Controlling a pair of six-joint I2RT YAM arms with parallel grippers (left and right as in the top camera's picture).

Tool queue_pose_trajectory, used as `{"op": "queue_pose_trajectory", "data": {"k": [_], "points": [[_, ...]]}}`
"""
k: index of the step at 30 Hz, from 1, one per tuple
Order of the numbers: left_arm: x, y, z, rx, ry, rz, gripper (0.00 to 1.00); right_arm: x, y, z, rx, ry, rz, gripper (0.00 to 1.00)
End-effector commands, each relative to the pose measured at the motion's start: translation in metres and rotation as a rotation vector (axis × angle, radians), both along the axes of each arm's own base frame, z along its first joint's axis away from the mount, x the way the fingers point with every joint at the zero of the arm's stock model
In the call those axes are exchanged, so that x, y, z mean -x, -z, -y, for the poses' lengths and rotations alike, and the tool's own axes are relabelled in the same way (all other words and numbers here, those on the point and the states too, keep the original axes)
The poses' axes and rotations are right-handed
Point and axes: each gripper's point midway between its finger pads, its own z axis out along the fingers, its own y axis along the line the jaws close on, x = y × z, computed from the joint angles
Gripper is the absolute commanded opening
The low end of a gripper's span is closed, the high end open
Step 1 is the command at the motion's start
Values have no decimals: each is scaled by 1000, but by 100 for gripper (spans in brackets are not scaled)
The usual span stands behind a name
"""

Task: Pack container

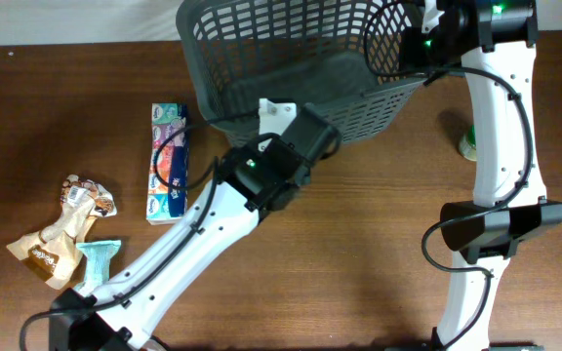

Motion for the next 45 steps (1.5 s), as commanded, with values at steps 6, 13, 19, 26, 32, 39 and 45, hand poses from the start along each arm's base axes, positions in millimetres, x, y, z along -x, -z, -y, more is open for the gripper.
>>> {"op": "queue_pose_trajectory", "data": {"k": [6,13,19,26,32,39,45], "points": [[-14,-7,-19,-7,-56,25,2,2,6,2,8,16,-24,4],[-14,-7,-20,-8,-58,26,2,2,6,-4,-27,0,-28,4],[-16,-9,-23,-33,-63,41,2,3,6,-5,-29,-1,-30,4],[-21,-9,-33,-39,-82,42,2,7,8,-4,-27,-1,-50,4],[-28,-9,-48,-39,-121,41,2,10,9,-4,-25,-2,-61,4],[-31,-9,-56,-43,-137,39,2,11,10,-4,-25,-1,-65,4],[-32,-9,-57,-45,-138,40,2,11,10,-4,-25,-1,-67,4]]}}
